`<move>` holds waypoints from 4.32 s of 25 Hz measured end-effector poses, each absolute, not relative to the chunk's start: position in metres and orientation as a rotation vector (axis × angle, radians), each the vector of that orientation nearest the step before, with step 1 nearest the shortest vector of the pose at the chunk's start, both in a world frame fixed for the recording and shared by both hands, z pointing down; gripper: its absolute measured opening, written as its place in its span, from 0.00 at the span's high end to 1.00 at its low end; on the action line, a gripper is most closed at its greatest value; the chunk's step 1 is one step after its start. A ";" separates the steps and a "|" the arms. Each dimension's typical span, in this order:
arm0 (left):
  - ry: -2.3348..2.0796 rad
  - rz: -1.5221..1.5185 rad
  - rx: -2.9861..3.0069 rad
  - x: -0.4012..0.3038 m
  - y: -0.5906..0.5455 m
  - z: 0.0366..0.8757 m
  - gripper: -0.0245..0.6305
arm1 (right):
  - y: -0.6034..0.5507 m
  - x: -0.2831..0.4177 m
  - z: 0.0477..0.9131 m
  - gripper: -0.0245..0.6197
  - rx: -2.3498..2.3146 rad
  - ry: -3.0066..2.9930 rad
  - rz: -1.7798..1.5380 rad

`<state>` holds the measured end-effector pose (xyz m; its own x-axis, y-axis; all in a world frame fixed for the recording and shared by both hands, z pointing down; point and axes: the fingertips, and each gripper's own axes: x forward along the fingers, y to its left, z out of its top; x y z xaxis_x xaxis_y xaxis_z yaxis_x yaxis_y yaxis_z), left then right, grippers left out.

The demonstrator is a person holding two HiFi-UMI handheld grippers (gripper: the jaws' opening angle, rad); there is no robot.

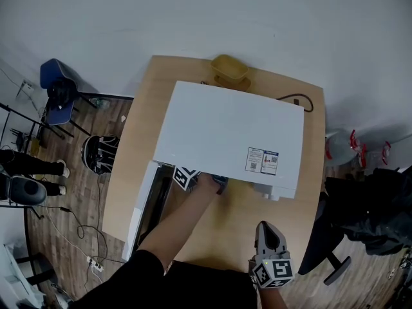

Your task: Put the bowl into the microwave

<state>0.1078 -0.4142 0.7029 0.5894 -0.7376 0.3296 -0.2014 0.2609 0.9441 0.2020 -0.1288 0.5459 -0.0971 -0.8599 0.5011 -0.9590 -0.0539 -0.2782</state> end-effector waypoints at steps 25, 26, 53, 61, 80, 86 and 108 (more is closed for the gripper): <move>-0.753 -0.370 1.226 0.092 -0.367 0.702 0.51 | -0.119 0.186 0.500 0.87 2.024 -2.226 0.788; -0.753 -0.363 1.213 0.092 -0.365 0.703 0.51 | -0.118 0.185 0.499 0.87 2.021 -2.230 0.785; -0.734 -0.143 1.364 0.104 -0.367 0.712 0.54 | -0.127 0.194 0.508 0.87 2.011 -2.235 0.775; -0.634 -0.163 1.284 0.100 -0.349 0.709 0.61 | -0.127 0.173 0.509 0.87 1.962 -2.270 0.792; -0.612 -0.207 1.326 0.126 -0.372 0.717 0.70 | -0.119 0.191 0.511 0.87 2.011 -2.226 0.791; -0.593 -0.289 1.252 0.117 -0.361 0.717 0.69 | -0.116 0.188 0.508 0.87 2.001 -2.241 0.796; -0.486 -0.313 1.285 0.076 -0.260 0.680 0.67 | -0.087 0.146 0.485 0.87 1.980 -2.266 0.667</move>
<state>0.0763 -0.2598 0.6798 0.8588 -0.4832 0.1704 -0.0444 0.2613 0.9642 0.1457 -0.0865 0.4849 -0.1738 -0.9310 0.3210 -0.9565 0.0820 -0.2799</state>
